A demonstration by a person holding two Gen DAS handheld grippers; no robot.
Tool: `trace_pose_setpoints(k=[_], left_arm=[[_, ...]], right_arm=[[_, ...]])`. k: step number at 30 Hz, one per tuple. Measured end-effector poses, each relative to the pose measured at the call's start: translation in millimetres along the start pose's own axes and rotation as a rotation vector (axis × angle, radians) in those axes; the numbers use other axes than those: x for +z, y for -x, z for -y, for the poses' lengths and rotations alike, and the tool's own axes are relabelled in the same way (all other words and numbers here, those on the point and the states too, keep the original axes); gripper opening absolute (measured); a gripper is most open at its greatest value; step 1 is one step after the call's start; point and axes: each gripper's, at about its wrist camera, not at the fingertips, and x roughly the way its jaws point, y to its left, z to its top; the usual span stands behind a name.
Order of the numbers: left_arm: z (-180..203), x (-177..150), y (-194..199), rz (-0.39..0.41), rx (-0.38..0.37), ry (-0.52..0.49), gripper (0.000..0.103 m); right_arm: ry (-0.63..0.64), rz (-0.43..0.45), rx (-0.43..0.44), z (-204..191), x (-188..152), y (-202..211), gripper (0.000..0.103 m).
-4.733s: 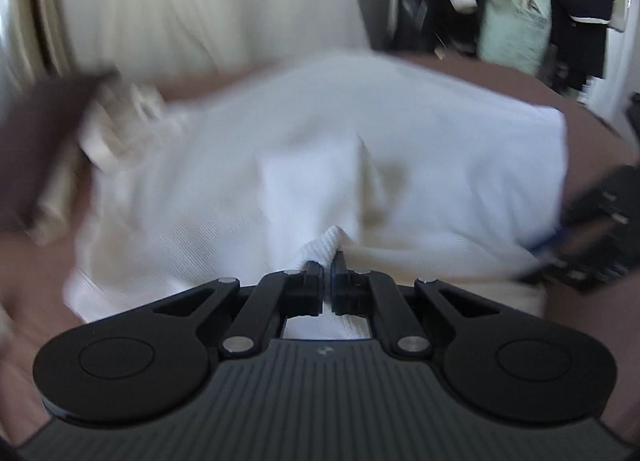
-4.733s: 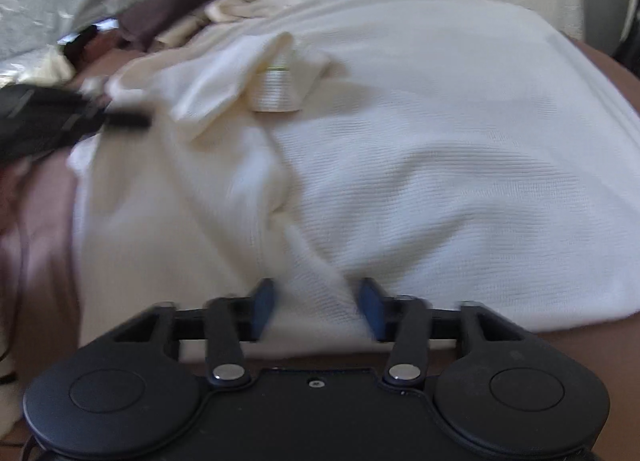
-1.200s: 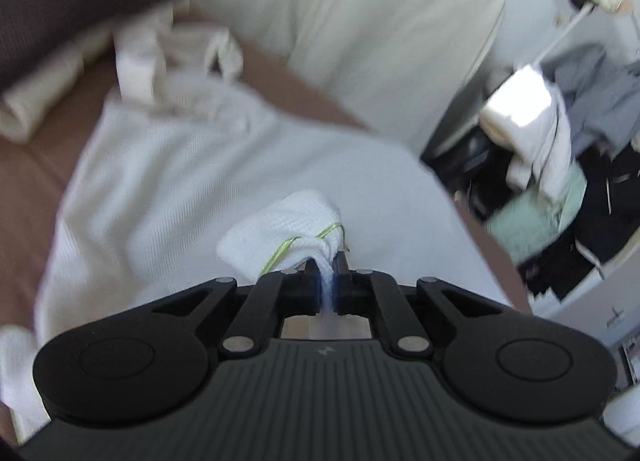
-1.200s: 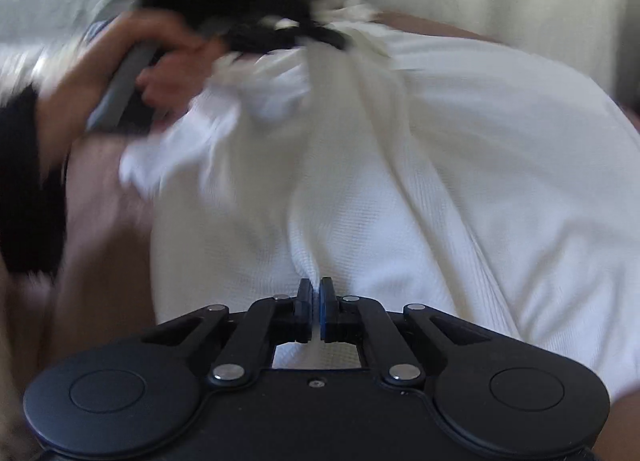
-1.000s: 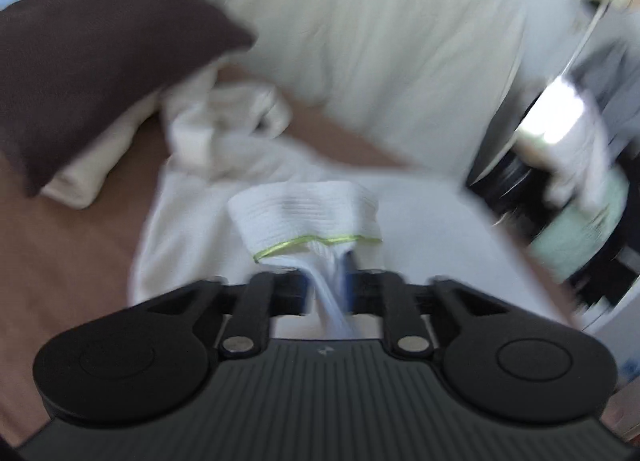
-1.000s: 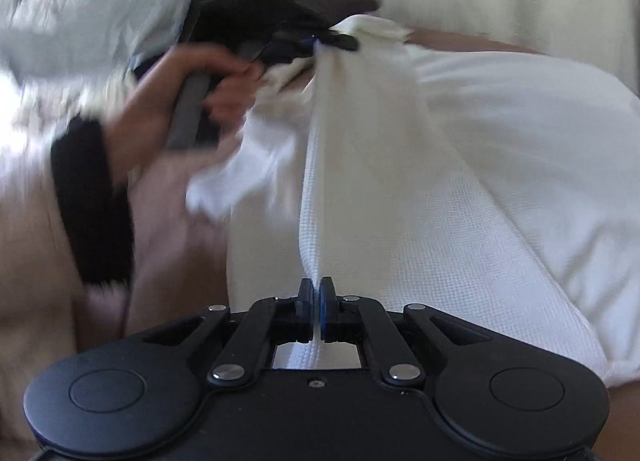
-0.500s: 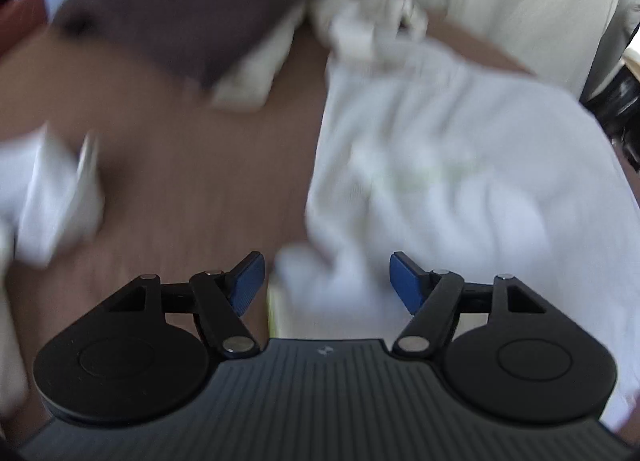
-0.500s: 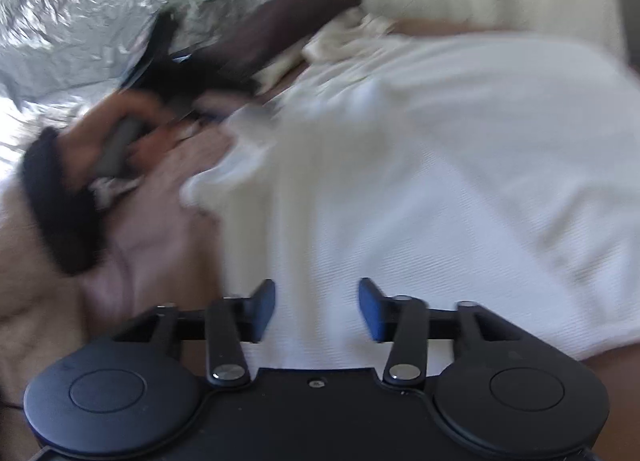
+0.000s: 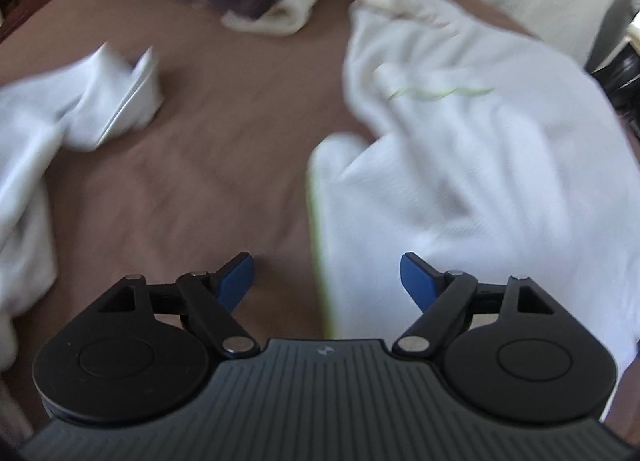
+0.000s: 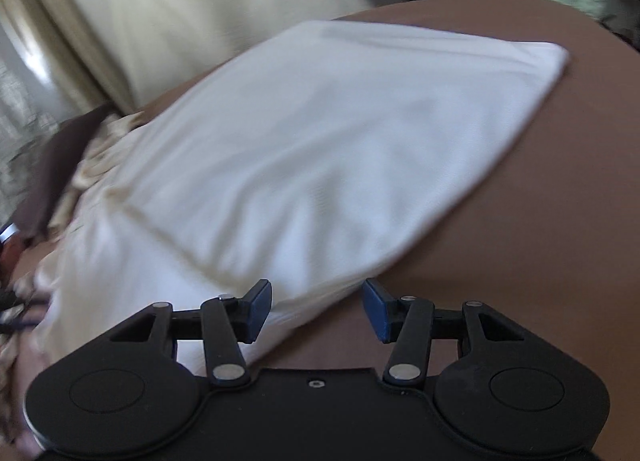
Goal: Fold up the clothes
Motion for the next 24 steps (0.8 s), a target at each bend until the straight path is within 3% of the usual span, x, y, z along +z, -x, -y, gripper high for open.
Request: trace_pose_setpoints(k=[4,6,8,9,10,11,12,14,15,16,17,19,21,24], left_arm=[[-19.5,-20.7,6.6,0.016,-0.078,0.039,0.087],[-20.0,-19.2,4.8,-0.005,-0.117,0.077,0.1],[-12.9,-14.9,-4.1,-0.001,-0.18,0.104,0.102],[-7.7,-15.1,-8.6,0.007,-0.207,0.077,0.095],[-1.5,-15.5,-12.0,0.019,-0.219,0.042,0.081],[6.4,-16.7,-10.6,0.039,-0.19,-0.013,0.029],[12.5,-17.6,-6.3,0.053,-0.177,-0.061,0.004],[22.9,-19.5,3.2,0.08,-0.158,-0.141,0.004],[21.2,-20.4,11.1,0.092,-0.166,-0.13,0.004],[18.5,-21.7,19.1,0.108,-0.158,-0.12,0.005],[14.9,-23.1,25.9,0.129,-0.135,-0.113,0.005],[6.7,-23.6,32.1,0.14,-0.107,-0.091,0.005],[0.9,-24.4,32.8,0.129,-0.096,-0.069,0.005],[-2.3,-27.7,31.5,0.105,-0.08,-0.062,0.005]], right_arm=[[-0.109,0.082,-0.032,42.5,26.3,0.7,0.063],[-0.172,0.113,-0.041,66.9,44.2,-12.3,0.066],[-0.249,0.146,-0.08,92.0,62.2,-26.0,0.067],[-0.297,0.166,-0.072,105.7,71.1,-32.6,0.067],[-0.347,0.187,-0.062,119.5,80.2,-39.2,0.067],[-0.402,0.208,-0.038,130.8,89.2,-45.8,0.067],[-0.447,0.227,-0.016,138.9,98.0,-52.4,0.068],[-0.505,0.244,0.038,155.0,117.2,-63.0,0.068],[-0.536,0.239,0.081,163.1,131.4,-70.4,0.066],[-0.571,0.234,0.111,164.9,143.8,-78.9,0.044],[-0.604,0.238,0.124,168.7,153.9,-82.2,0.005],[-0.548,0.274,0.09,163.5,172.3,-74.4,0.006],[-0.362,0.347,-0.007,132.4,179.5,-57.5,0.005],[-0.255,0.419,-0.129,124.9,160.4,-28.4,0.003]])
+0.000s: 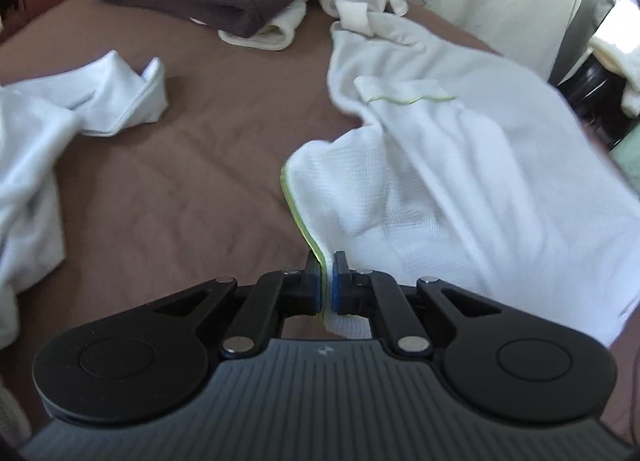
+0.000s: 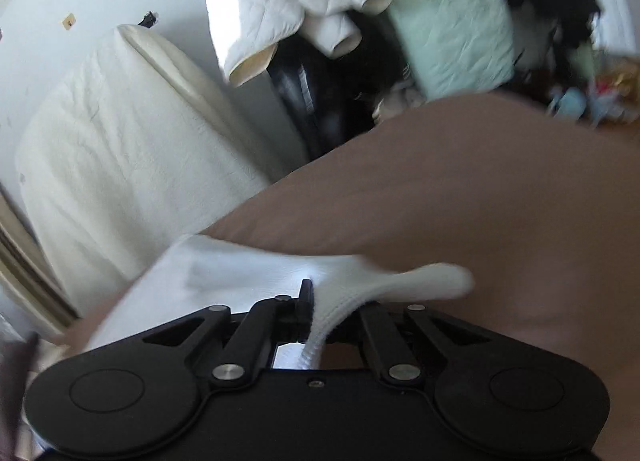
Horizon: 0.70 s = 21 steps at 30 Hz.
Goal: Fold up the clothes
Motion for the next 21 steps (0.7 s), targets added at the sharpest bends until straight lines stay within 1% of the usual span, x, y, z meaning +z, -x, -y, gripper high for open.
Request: trace_pose_setpoints(k=[1,2,4,5,7,8,9,10,12,13,14,15,16,17,18,19,20,21], left_arm=[[0.0,-1.6,1.1,-0.003,0.007,-0.01,0.005],[-1.7,-2.8,2.4,-0.006,0.006,-0.015,0.005],[-3.6,-4.3,-1.3,-0.029,0.013,-0.018,0.005],[-3.9,-2.9,-10.9,-0.049,0.017,-0.007,0.005],[-6.0,-0.6,-26.7,-0.091,0.016,0.022,0.005],[-7.9,0.3,-28.6,-0.098,0.011,0.04,0.005],[-8.6,1.1,-27.5,-0.098,0.006,0.047,0.005],[-8.8,1.5,-26.0,-0.094,0.002,0.047,0.005],[-10.8,0.8,-26.0,-0.093,-0.009,0.054,0.005],[-12.0,0.4,-26.5,-0.094,-0.014,0.058,0.005],[-13.2,0.4,-27.4,-0.099,-0.019,0.065,0.006],[-13.7,0.8,-27.4,-0.103,-0.024,0.069,0.007],[-13.0,1.8,-25.5,-0.099,-0.027,0.068,0.007],[-11.2,3.0,-21.4,-0.083,-0.034,0.06,0.007],[-9.3,4.3,-17.4,-0.068,-0.041,0.052,0.01],[-6.9,5.8,-12.1,-0.043,-0.047,0.041,0.011],[-2.1,8.2,-1.9,0.014,-0.049,0.015,0.014],[5.7,9.9,11.4,0.086,-0.042,-0.025,0.017]], right_arm=[[0.012,0.027,-0.047,3.7,-4.8,8.8,0.002],[0.032,0.044,-0.069,7.5,-9.7,17.9,0.002],[0.13,0.013,-0.115,9.2,-18.4,17.1,0.002],[0.181,-0.004,-0.139,9.9,-22.7,16.4,0.002],[0.207,-0.06,-0.19,13.5,-23.0,4.3,0.003],[0.22,-0.089,-0.216,15.4,-23.0,-1.9,0.003],[0.229,-0.094,-0.217,10.5,-21.4,-10.2,0.005],[0.194,-0.111,-0.195,13.3,-19.7,-14.9,0.012],[0.116,-0.146,-0.147,20.1,-16.2,-23.6,0.034],[0.051,-0.139,-0.116,25.2,-14.9,-24.7,0.05],[-0.015,-0.129,-0.084,30.4,-13.7,-25.5,0.053],[-0.057,-0.117,-0.078,34.8,-14.6,-26.2,0.052],[-0.07,-0.11,-0.086,35.0,-13.3,-28.6,0.043],[-0.017,-0.094,-0.132,29.1,-12.1,-28.1,0.005],[0.04,-0.077,-0.18,22.8,-11.0,-27.3,0.005],[0.122,-0.041,-0.241,14.3,-12.3,-25.3,0.004],[0.195,-0.01,-0.288,6.5,-13.6,-24.3,0.003],[0.271,0.003,-0.354,-1.0,-16.7,-25.5,0.005]])
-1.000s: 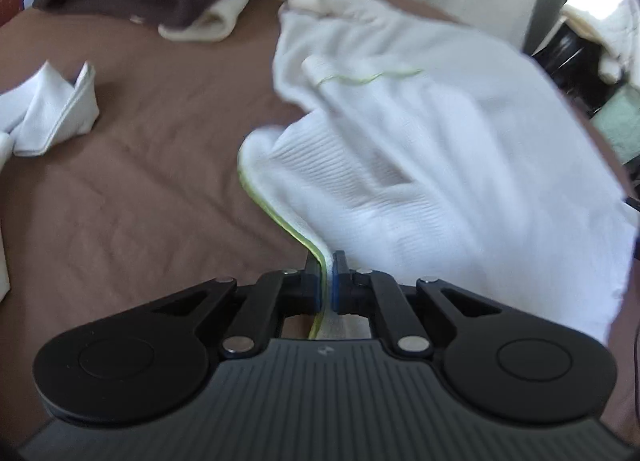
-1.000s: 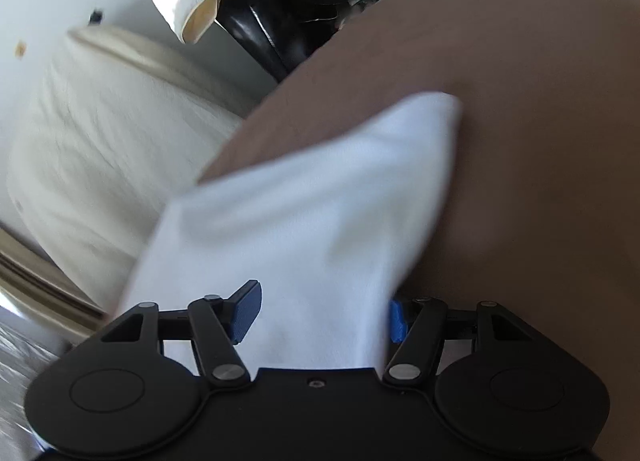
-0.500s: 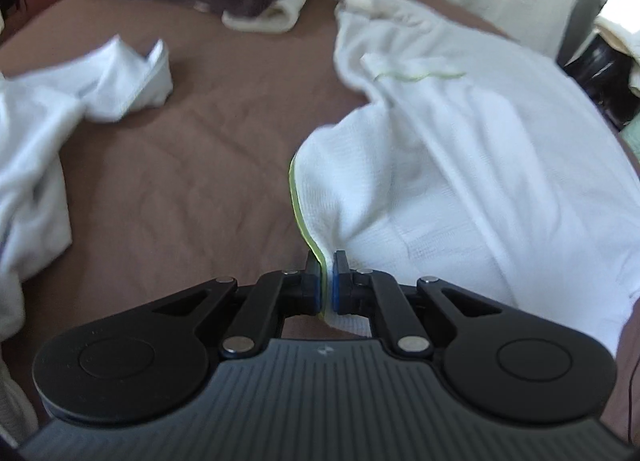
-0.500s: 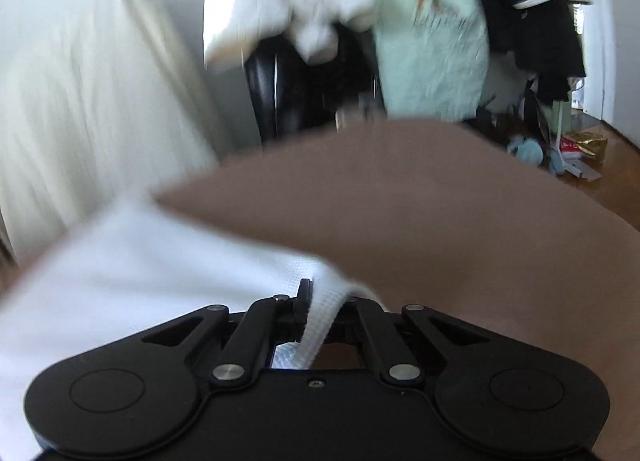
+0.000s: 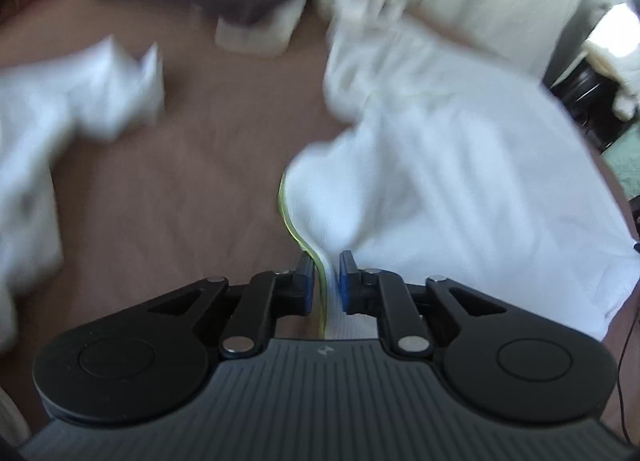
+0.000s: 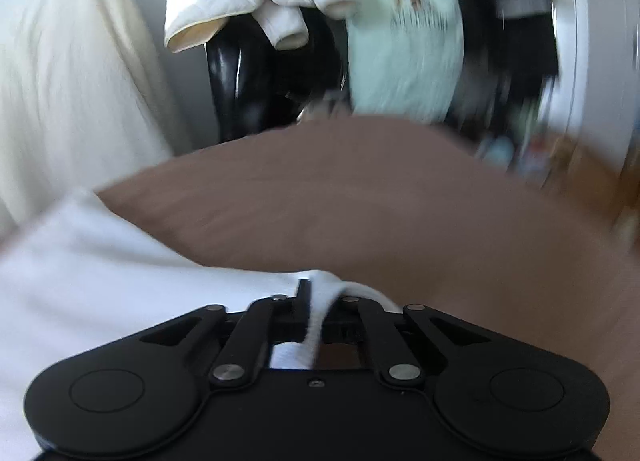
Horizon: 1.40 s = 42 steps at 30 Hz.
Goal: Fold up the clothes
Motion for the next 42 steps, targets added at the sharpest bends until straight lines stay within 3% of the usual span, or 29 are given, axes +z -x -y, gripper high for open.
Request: trace_pose_setpoints(k=[1,2,3,6,7,9,12,15,24,27,28,29,30,32,34,37,40,42], left_arm=[[7.4,3.4,11.8,0.064,-0.001,-0.034,0.033],[12.1,7.9,20.7,0.106,-0.021,-0.046,0.056],[16.4,12.8,28.1,0.143,-0.04,-0.055,0.065],[24.1,32.1,33.3,0.179,-0.047,-0.085,0.065],[26.0,39.6,32.3,0.177,-0.037,-0.106,0.066],[25.6,61.5,20.5,0.163,-0.036,-0.143,0.07],[23.2,101.7,-14.3,0.142,-0.025,-0.187,0.071],[29.7,142.6,-65.9,0.097,-0.001,-0.224,0.071],[63.5,221.4,-203.1,0.077,0.24,-0.24,0.075],[57.0,235.5,-237.0,0.021,0.308,-0.186,0.077],[57.3,234.5,-238.7,0.04,0.295,-0.187,0.071],[58.6,233.6,-239.7,0.055,0.269,-0.193,0.034],[63.1,232.6,-237.8,0.055,0.204,-0.217,0.008],[76.3,228.8,-222.7,0.108,0.15,-0.266,0.007],[90.9,223.9,-195.7,0.206,0.094,-0.31,0.007],[112.2,213.2,-138.2,0.327,-0.059,-0.327,0.007],[132.7,172.0,-73.0,0.351,-0.224,-0.395,0.009],[145.2,130.5,-41.2,0.315,-0.285,-0.459,0.02]], right_arm=[[0.056,0.001,-0.07,-7.2,0.0,-2.6,0.011],[0.102,0.006,-0.127,-14.6,-1.3,-2.0,0.019],[0.133,0.018,-0.148,-21.6,-1.8,1.9,0.022],[0.102,0.064,-0.163,-32.0,2.1,19.3,0.042],[0.082,0.081,-0.169,-35.5,4.5,25.8,0.057],[0.032,0.116,-0.171,-40.9,14.7,39.4,0.06],[-0.034,0.138,-0.092,-43.5,27.3,62.0,0.062],[-0.041,0.08,0.032,-57.6,33.9,72.3,0.063],[0.083,-0.274,0.682,-141.3,10.4,106.2,0.063],[0.242,-0.253,0.752,-167.2,2.5,130.3,0.062],[0.341,-0.19,0.717,-174.7,-0.7,140.8,0.063],[0.448,-0.118,0.68,-180.0,-6.7,150.4,0.063],[0.555,-0.045,0.641,-185.1,-13.0,160.0,0.063],[0.639,-0.012,0.635,-183.8,-17.8,162.2,0.063],[0.604,-0.067,0.667,-177.2,-13.0,152.5,0.063],[0.543,-0.123,0.693,-171.4,-6.3,143.8,0.063],[0.499,-0.138,0.695,-171.1,-8.4,139.6,0.063],[0.457,-0.167,0.726,-173.7,-9.8,132.7,0.063]])
